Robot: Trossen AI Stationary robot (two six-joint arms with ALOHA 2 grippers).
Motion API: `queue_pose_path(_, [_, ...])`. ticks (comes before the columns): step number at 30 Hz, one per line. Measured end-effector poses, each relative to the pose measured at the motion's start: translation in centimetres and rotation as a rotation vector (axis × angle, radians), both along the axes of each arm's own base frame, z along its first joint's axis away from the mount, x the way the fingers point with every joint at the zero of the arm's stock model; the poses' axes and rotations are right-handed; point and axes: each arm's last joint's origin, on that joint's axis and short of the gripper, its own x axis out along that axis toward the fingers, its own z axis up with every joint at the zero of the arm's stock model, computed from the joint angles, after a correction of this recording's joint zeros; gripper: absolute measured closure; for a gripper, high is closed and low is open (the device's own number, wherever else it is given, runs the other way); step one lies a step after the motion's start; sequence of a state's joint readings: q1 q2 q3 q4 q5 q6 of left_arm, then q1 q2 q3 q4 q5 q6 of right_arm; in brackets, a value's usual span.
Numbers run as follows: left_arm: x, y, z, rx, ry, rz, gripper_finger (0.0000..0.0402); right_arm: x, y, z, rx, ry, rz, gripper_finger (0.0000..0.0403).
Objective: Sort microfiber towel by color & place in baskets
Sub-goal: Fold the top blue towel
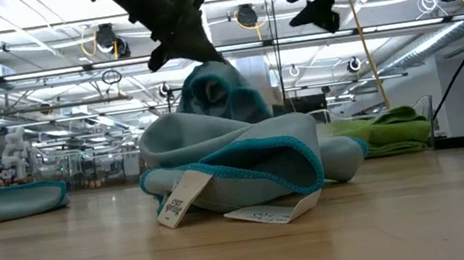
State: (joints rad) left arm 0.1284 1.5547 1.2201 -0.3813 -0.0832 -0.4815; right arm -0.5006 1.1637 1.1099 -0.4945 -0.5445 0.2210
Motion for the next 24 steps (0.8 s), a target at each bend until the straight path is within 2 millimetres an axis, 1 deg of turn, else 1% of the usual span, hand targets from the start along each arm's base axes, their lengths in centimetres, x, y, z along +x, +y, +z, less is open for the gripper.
queue_pose_path(3, [0.3,0.0,0.4,-0.043,-0.059,0.003,0.0394,0.9,0.3,-1.6,0.015,-0.097,0.029,0.0193])
queue_pose_path(6, [0.6,-0.2,0.7,-0.053,-0.107,0.011,0.0383,1.7,0.8,-2.7,-0.008,-0.197,0.05,0.0193])
queue_pose_path(8, [0.7,-0.2,0.9,-0.047,-0.127,0.023,0.038,2.3,1.2,-3.9,-0.013,-0.232,0.071,0.0193])
queue_pose_path(11, [0.8,-0.1,1.0,-0.063,-0.151,0.042,0.0384,3.5,2.0,-6.2,0.01,-0.202,0.095,0.0193])
queue_pose_path(13, [0.9,-0.1,1.2,-0.07,-0.169,0.05,0.0392,4.2,2.5,-7.5,-0.005,-0.157,0.091,0.0191])
queue_pose_path(16, [1.0,-0.1,1.2,-0.089,-0.183,0.066,0.0395,5.3,3.1,-8.9,-0.055,-0.113,0.079,0.0186])
queue_pose_path(19, [1.0,-0.3,1.3,-0.103,-0.189,0.071,0.0384,6.2,3.3,-9.7,-0.094,-0.105,0.048,0.0185])
queue_pose_path(22, [1.1,-0.7,1.3,-0.104,-0.195,0.06,0.038,6.9,3.4,-10.5,-0.115,-0.094,0.037,0.0201])
queue_pose_path(24, [1.1,-0.9,1.3,-0.106,-0.194,0.056,0.0385,7.2,3.3,-11.0,-0.124,-0.092,0.046,0.0234])
